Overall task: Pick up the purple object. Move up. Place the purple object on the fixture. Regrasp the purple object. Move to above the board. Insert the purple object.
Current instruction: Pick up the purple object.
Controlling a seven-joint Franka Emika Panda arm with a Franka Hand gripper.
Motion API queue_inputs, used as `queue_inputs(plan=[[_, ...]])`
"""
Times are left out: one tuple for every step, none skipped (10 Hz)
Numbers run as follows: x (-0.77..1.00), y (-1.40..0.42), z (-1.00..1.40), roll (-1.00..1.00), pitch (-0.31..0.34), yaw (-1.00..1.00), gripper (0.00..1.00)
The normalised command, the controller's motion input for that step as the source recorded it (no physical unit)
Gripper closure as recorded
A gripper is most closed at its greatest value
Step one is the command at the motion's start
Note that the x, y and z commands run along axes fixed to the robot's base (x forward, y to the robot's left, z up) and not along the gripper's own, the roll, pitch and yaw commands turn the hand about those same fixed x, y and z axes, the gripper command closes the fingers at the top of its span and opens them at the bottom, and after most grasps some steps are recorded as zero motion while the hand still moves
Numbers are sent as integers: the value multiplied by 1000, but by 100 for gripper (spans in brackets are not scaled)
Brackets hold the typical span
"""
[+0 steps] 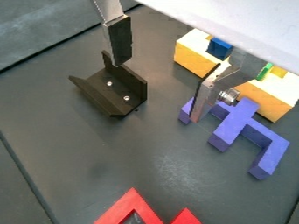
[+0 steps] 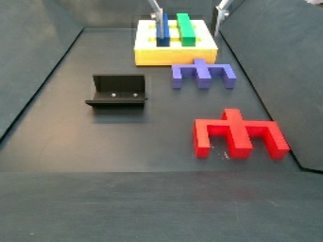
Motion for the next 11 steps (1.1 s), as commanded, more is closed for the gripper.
queue_inputs(plan=[[103, -703, -106, 0, -36, 177, 0], [123, -797, -94, 0, -34, 83, 0], [151, -743, -134, 0, -26, 23, 0], [143, -629, -240, 0, -20, 3, 0], [0, -463, -366, -1, -27, 0, 0], [0, -500, -363, 0, -40, 0, 0], [0, -569, -380, 51, 0, 0, 0], [0, -643, -303, 123, 0, 23, 0], [0, -537, -337, 97, 0, 0, 0], [-189, -377, -380, 66, 0, 0, 0], [-294, -209, -391, 40, 0, 0, 0]])
